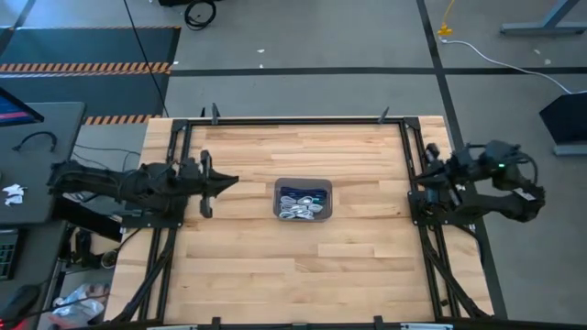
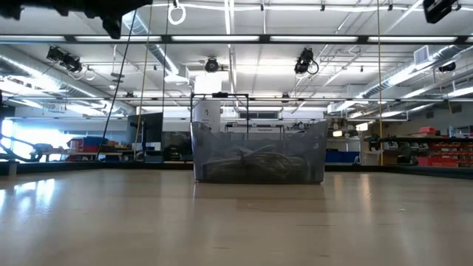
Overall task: Pick and place USB-C Cables
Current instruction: Return to Home Position
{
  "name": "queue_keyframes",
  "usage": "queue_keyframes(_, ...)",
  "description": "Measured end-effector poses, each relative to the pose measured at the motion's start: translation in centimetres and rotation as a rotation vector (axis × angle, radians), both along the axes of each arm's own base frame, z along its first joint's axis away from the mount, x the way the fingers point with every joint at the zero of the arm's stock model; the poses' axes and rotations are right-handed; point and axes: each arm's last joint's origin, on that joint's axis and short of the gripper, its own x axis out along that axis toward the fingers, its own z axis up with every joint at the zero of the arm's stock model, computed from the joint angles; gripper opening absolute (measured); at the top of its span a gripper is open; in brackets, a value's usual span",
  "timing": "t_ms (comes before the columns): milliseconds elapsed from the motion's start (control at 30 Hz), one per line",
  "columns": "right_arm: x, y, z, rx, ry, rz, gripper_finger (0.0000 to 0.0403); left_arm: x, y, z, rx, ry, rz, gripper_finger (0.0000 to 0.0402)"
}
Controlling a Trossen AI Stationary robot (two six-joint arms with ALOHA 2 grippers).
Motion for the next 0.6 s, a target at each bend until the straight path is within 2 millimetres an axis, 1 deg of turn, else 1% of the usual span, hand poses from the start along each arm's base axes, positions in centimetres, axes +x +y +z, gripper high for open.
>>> queue_keyframes(67, 0.5, 0.0, -0.5, 0.004, 0.036, 0.036, 0.0030, -0.6, 0.0, -1.1, 0.046, -0.045, -0.022, 0.0016)
queue_keyframes(133, 0.9, 0.0, -0.9, 0.009, 0.044, 0.048, 0.0030, -1.0, 0.1, -2.1, 0.048, -0.057, -0.021, 0.0014)
queue_keyframes(200, 1.2, -0.1, -1.8, 0.019, 0.078, 0.044, 0.0030, -1.2, 0.2, -3.3, 0.038, -0.035, -0.021, 0.0014)
queue_keyframes(300, 1.5, -0.2, -2.0, 0.007, 0.065, 0.043, 0.0030, -1.4, 0.2, -4.7, 0.022, -0.019, -0.051, 0.0018)
queue_keyframes(433, 2.4, -0.3, -3.1, -0.001, 0.089, 0.040, 0.0030, -1.6, 0.3, -6.2, 0.003, 0.000, -0.060, 0.0020)
queue_keyframes(600, 3.3, -0.5, -4.5, -0.005, 0.114, 0.040, 0.0030, -1.8, 0.3, -7.4, 0.004, 0.002, -0.057, 0.0015)
